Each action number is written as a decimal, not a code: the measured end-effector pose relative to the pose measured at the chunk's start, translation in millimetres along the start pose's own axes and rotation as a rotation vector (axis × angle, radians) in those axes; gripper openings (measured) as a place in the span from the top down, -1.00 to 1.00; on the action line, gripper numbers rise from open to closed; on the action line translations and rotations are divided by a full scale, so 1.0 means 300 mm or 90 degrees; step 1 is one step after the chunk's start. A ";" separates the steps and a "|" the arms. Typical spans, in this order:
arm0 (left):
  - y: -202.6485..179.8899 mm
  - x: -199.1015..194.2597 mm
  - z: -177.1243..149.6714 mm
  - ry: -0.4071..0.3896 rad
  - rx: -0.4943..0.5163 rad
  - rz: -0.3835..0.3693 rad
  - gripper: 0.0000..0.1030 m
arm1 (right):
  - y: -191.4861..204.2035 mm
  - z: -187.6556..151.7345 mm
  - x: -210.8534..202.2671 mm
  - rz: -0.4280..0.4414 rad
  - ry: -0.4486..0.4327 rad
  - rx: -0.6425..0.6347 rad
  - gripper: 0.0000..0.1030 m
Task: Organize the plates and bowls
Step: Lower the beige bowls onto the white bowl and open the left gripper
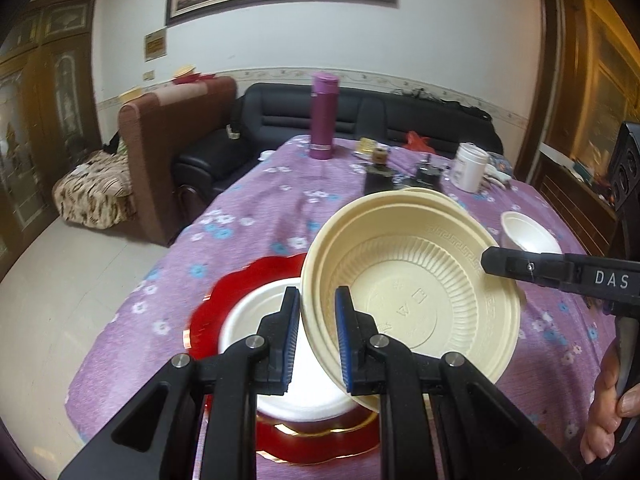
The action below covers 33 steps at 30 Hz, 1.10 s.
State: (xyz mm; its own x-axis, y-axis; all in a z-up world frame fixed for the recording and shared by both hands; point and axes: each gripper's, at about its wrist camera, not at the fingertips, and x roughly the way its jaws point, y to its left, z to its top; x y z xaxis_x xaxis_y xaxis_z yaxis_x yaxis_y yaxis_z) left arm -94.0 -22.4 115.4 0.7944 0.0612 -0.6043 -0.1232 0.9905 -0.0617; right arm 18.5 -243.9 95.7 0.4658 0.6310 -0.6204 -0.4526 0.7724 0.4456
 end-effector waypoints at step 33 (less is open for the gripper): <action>0.214 0.027 -0.070 0.029 -0.069 0.022 0.68 | 0.140 -0.048 0.251 0.017 0.087 -0.028 0.60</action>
State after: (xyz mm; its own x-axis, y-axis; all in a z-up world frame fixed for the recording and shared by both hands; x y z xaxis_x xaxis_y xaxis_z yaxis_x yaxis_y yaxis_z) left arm -108.1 39.0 89.9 0.7611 0.0869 -0.6428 -0.2155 0.9686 -0.1242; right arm 23.6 -165.1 58.5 0.3467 0.6332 -0.6919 -0.4982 0.7494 0.4361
